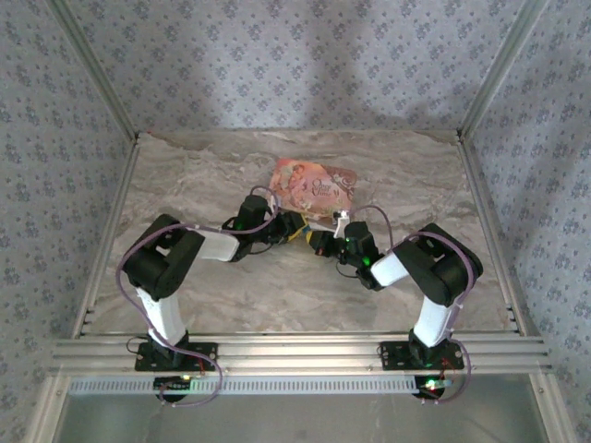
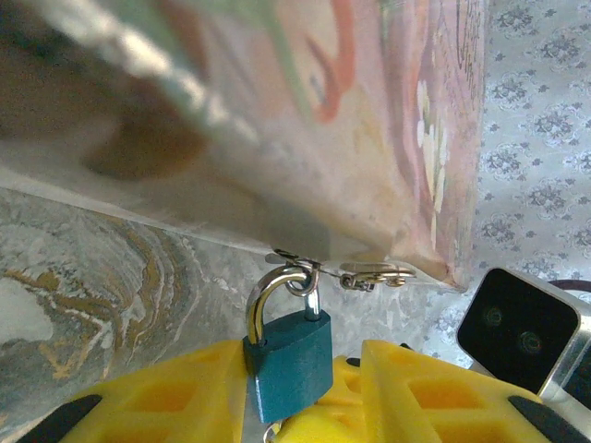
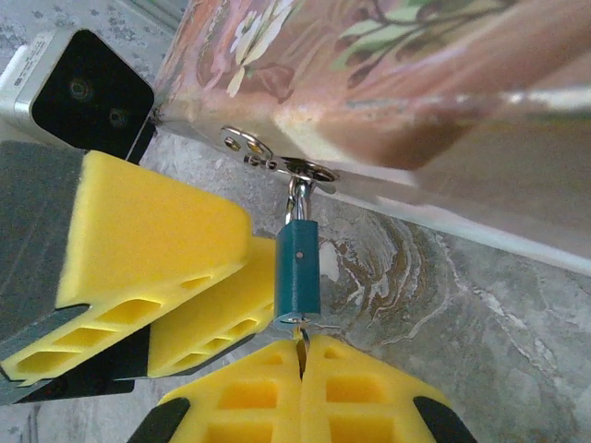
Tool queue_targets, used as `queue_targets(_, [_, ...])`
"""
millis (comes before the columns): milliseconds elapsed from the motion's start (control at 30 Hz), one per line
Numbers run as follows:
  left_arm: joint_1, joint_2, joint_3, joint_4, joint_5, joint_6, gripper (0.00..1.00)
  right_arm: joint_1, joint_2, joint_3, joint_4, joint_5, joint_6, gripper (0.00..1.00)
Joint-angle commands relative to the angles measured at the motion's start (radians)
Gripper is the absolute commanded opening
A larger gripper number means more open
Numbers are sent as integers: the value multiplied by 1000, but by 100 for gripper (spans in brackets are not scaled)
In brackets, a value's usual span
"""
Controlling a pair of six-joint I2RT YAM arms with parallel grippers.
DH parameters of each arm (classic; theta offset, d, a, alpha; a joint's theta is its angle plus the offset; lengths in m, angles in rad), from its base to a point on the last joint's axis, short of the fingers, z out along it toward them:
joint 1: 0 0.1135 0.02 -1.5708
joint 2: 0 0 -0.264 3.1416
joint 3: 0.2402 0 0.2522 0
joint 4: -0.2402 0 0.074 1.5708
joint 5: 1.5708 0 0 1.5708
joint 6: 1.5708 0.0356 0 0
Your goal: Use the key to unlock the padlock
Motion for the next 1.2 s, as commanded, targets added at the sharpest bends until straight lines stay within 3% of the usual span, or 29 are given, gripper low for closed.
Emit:
queue_targets(0, [-29,45,13,-45,47,-68,37,10,-26,39,34,-7,54,0])
queue_targets(233, [-30,43,21,-85,42,-71,47,0,-22,51,42,-1,103,0])
queue_targets(433, [-32,41,26,-99,40,-81,47,-10,-12,53,60,-14,148,0])
queue_targets(833, [-35,39,26,-79,31,-95,13,-18,-19,39,54,-18,166,0])
queue_targets(933, [-36,35,22,-78,26,-97,8,-21,-28,31,43,-18,161,5])
queue_targets(1167, [-36,20,15,-79,16,-97,3,-32,-70,-5,8,12,138,27])
